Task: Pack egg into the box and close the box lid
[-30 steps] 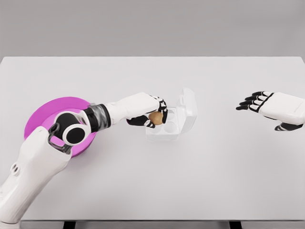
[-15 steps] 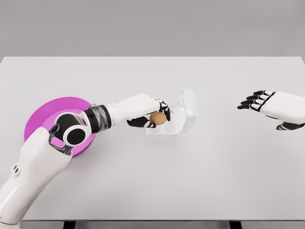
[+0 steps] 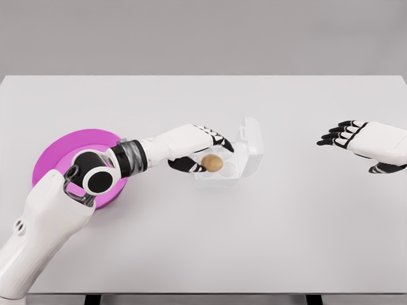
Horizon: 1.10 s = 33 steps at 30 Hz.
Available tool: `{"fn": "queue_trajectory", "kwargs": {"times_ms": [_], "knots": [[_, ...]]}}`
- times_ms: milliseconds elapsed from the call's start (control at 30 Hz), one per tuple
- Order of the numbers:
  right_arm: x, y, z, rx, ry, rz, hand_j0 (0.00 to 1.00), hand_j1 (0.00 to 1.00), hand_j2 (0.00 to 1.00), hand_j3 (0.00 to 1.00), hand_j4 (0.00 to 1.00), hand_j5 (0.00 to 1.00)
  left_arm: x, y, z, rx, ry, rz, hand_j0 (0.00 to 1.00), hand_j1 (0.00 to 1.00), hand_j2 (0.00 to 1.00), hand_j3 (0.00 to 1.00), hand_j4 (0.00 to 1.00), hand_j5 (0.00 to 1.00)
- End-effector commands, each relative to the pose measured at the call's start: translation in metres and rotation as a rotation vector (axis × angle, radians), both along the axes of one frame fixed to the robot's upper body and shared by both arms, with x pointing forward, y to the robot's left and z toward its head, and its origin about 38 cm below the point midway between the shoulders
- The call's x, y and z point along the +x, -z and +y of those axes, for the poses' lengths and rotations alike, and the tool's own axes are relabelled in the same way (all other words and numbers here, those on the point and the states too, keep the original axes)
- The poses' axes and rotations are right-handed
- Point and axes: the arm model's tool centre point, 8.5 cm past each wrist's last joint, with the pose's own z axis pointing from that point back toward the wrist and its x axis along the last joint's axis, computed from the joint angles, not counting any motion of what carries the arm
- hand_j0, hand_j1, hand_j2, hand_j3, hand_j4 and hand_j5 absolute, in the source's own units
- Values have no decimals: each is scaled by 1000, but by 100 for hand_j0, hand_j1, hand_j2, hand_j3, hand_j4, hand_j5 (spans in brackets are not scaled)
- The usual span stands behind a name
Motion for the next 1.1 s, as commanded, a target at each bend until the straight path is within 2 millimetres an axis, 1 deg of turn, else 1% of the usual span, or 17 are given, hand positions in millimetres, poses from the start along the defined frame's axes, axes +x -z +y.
{"fn": "queue_trajectory", "kwargs": {"times_ms": [0,167,367,433,500,567,600,633,700,733,767,800,900,1000,1033,1067], "knots": [[0,0,0,3,2,0,100,100,100,100,100,100,0,-1,0,-4,0,1,84,84,84,84,84,84],[0,-1,0,5,2,0,100,100,100,100,100,100,1,-3,0,-6,0,-3,88,88,88,88,88,88],[0,-1,0,5,2,0,100,100,100,100,100,100,4,-6,5,-8,-19,-7,91,91,91,91,91,91],[0,1,1,6,0,3,100,100,100,100,100,100,6,-8,8,-7,-24,-11,96,96,96,96,96,96],[0,0,1,6,0,1,100,100,100,100,100,100,10,-15,18,-22,-46,-26,99,99,99,99,99,99],[0,0,1,6,-1,2,100,100,100,100,100,100,11,-24,36,-42,-63,-27,99,99,99,99,99,99],[0,0,1,6,-1,2,100,100,100,100,100,100,7,-30,46,-49,-47,-31,100,100,100,100,100,100],[0,0,1,6,-1,1,100,100,100,100,100,100,4,-40,60,-60,-20,-58,100,100,100,100,100,100],[0,1,3,8,-4,3,100,100,100,100,100,100,-5,-68,90,-113,110,-180,100,100,100,100,100,100],[0,3,4,13,-5,5,100,100,100,100,100,100,-13,-79,98,-135,185,-242,100,100,100,100,100,100],[0,4,5,15,-8,7,100,100,100,100,100,100,-14,-93,117,-160,182,-271,100,100,100,100,100,100],[-1,5,10,15,-23,10,100,100,100,100,100,100,-14,-99,133,-199,156,-261,100,100,100,100,100,100],[-1,12,21,37,-43,19,100,100,100,100,100,100,-20,-111,178,-269,73,-246,100,100,100,100,100,100],[-4,15,36,49,-82,20,100,100,100,100,100,100,-21,-114,222,-382,-31,-222,100,100,100,100,100,100],[-5,14,38,51,-88,17,100,100,100,100,100,100,-21,-112,233,-410,-61,-211,100,100,100,100,100,100],[-5,16,40,53,-94,23,100,100,100,100,100,100,-22,-109,239,-419,-81,-205,100,100,100,100,100,100]]}}
